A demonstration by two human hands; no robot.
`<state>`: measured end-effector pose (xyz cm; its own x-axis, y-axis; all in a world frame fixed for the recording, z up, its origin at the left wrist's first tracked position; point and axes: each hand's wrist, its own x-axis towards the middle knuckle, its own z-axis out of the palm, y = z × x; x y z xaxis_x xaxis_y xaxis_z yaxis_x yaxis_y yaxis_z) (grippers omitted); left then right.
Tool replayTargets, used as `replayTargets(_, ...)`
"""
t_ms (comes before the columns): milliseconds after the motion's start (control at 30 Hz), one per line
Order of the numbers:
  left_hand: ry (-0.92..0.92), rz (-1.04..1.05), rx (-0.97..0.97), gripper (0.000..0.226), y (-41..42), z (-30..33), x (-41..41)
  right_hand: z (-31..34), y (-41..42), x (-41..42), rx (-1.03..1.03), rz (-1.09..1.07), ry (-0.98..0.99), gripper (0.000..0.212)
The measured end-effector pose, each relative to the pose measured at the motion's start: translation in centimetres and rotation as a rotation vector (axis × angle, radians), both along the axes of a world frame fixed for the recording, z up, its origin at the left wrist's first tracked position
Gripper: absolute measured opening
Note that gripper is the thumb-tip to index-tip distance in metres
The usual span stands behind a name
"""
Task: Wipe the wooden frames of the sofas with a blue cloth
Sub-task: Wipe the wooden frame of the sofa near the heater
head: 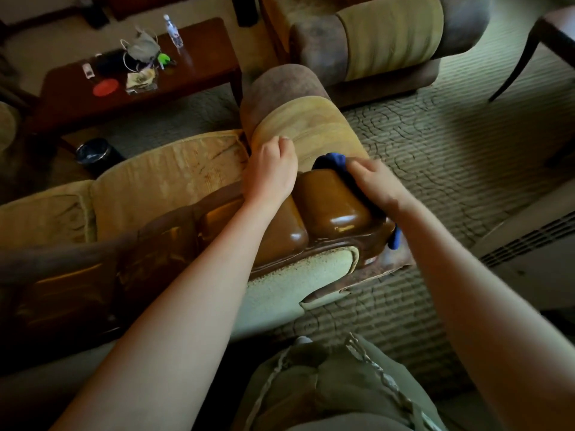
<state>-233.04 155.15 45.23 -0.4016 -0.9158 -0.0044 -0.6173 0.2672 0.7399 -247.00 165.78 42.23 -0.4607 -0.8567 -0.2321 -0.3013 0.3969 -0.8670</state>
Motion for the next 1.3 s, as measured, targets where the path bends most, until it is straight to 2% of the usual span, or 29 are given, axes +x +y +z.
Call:
replayTargets(67, -0.025, -0.008, -0.017, 0.04, 0.0, 0.1, -0.3, 0.1, 1.2, 1.3, -0.174, 0.034, 0.053, 0.032)
replayTargets(133, -0.074, -0.03, -0.015, 0.039, 0.1, 0.3, -0.7, 0.4, 1.5, 2.0, -0.258, 0.132, 0.166, 0.031)
replayTargets(200, -0.139, -0.05, -0.015, 0.039, 0.0, 0.5, -1.1, 0.9, 0.7, 2.4, -0.207, 0.23, 0.314, 0.026)
replayTargets(267, -0.166, -0.05, -0.024, 0.037, -0.1, 0.5, -1.2, 1.6, -0.9, 2.6, -0.095, 0.303, 0.401, 0.032)
replayTargets(367, -0.182, -0.066, -0.028, 0.035, -0.1, 0.7, -1.1, 1.9, -3.6, 1.5, 0.086, 0.32, 0.349, 0.03)
replayTargets(467, -0.211, -0.13, -0.058, 0.04, 0.3, 0.7, -1.1, 0.5, -2.5, -1.4, 0.111, 0.214, 0.096, 0.032)
replayTargets(567, -0.296, -0.214, -0.097, 0.043, 0.6, 0.4, -1.1, -2.1, 2.3, -1.7, -0.055, 0.035, -0.084, 0.031)
replayTargets(667, -0.373, -0.245, -0.101, 0.058, 0.1, -0.3, -1.1, -4.4, 6.4, 1.7, -0.137, -0.182, -0.054, 0.036)
replayTargets(767, -0.398, -0.283, -0.105, 0.064, -0.2, -0.8, -0.9, -3.4, 7.6, 7.2, -0.36, -0.229, 0.03, 0.038)
replayTargets(900, -0.354, -0.474, -0.308, 0.063, 0.4, -0.4, -1.2, -3.7, 5.1, 10.7, -0.317, -0.403, 0.332, 0.042)
replayTargets(967, -0.287, -0.614, -0.371, 0.064, 0.6, -0.3, -1.2, -4.1, 3.6, 9.9, -0.345, -0.505, 0.372, 0.04)
replayTargets(1100, -0.096, -0.89, -0.427, 0.06, 0.8, -0.2, -0.6, -4.5, 3.0, 7.4, -0.387, -0.826, 0.02, 0.042)
replayTargets(1233, -0.172, -1.027, -0.465, 0.051, 0.9, -0.3, -0.7, -4.8, 2.5, 12.1, -0.392, -1.0, -0.208, 0.045)
replayTargets(1300, -0.222, -1.083, -0.478, 0.053, 1.0, -0.4, -0.9, -5.5, 2.1, 16.8, -0.376, -1.027, -0.368, 0.038)
